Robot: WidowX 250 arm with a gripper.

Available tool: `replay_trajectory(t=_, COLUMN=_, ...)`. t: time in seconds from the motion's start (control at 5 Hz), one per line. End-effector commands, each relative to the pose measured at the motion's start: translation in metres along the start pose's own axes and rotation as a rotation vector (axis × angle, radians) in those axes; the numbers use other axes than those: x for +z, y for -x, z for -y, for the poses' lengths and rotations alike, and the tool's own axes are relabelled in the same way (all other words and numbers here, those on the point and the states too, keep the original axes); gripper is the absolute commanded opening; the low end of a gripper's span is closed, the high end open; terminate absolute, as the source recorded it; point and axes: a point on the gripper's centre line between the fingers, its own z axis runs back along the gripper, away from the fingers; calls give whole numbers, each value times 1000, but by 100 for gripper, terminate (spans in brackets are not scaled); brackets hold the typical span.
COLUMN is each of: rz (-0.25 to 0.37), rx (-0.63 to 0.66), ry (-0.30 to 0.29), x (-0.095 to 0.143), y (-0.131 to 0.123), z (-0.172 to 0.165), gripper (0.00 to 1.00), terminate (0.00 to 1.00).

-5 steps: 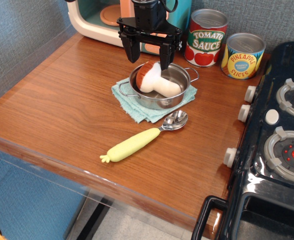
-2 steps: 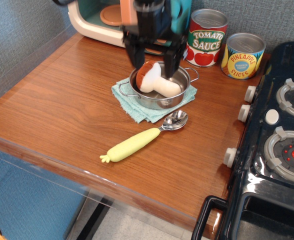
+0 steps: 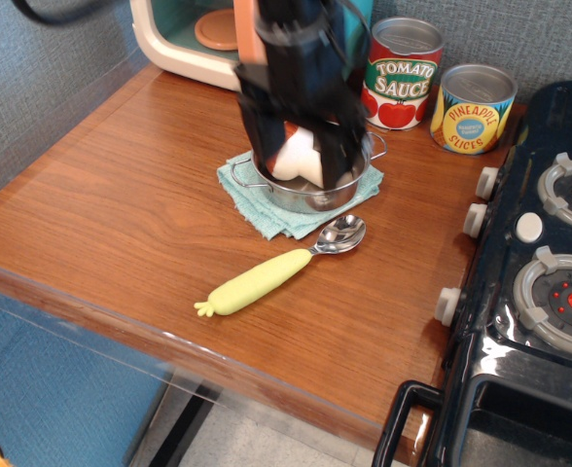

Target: Move the yellow spoon to the left of the pot

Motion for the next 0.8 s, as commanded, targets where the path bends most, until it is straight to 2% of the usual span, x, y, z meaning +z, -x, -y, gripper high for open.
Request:
replay_trajectory(t=0.0, rz=-85, rx=-58, ry=-108, x=-31, y=29, z=-4, gripper=100, terminate=0)
replay_trajectory(t=0.2, rz=-147, rx=-103, ry=-152, x=-52, y=38, z=0, gripper=100, terminate=0)
replay_trajectory(t=0.6, rz=-216, rx=-91, ry=-173, x=-80, y=45, z=3, gripper=100, terminate=0)
